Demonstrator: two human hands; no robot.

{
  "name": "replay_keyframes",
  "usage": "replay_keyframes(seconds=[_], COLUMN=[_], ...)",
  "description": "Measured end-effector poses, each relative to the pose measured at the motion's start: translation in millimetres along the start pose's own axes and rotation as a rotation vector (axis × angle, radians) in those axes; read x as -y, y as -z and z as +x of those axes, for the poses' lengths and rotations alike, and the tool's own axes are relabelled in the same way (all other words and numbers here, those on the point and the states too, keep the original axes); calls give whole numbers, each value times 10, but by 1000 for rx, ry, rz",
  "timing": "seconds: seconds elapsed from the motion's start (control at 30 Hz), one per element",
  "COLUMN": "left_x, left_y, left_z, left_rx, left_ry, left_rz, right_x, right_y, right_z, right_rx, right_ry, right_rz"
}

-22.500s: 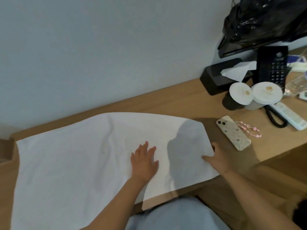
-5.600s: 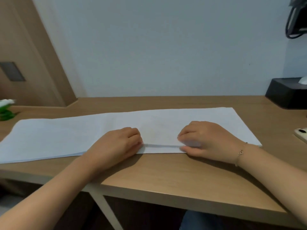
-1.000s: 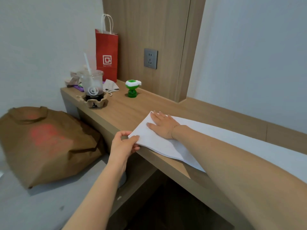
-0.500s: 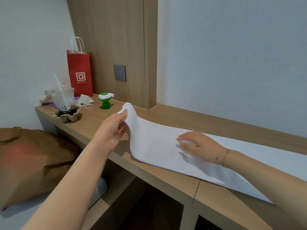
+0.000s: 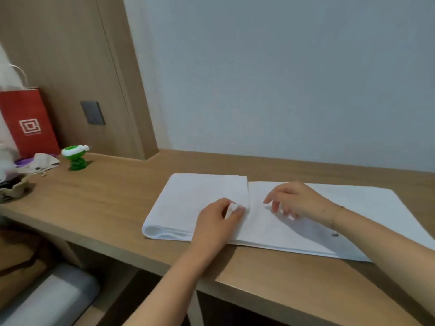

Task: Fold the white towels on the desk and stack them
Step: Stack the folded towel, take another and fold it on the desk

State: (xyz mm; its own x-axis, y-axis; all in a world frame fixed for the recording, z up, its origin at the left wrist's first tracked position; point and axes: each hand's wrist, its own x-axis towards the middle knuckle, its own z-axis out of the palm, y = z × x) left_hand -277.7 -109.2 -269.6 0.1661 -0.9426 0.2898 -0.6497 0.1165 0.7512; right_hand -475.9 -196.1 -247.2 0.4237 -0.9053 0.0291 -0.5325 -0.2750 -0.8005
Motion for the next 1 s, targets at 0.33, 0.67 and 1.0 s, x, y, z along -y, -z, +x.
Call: replay_keyframes(seconds=[0.33,0.67,1.0], left_x=[111,96,37], left_y=[-91,-68,-61], left_z=[-123,-175,-231], left_rx=[-48,-151,-257], left_ry=[-112,-163,-485], left_rz=[-117,-140,99], right_x=[180,389,331], right_y=[-156,-436,482], right_z=[448,631,332], right_rx=[108,22,-364], right_ry=[-317,-292,-203], right_rz=[45,141,697])
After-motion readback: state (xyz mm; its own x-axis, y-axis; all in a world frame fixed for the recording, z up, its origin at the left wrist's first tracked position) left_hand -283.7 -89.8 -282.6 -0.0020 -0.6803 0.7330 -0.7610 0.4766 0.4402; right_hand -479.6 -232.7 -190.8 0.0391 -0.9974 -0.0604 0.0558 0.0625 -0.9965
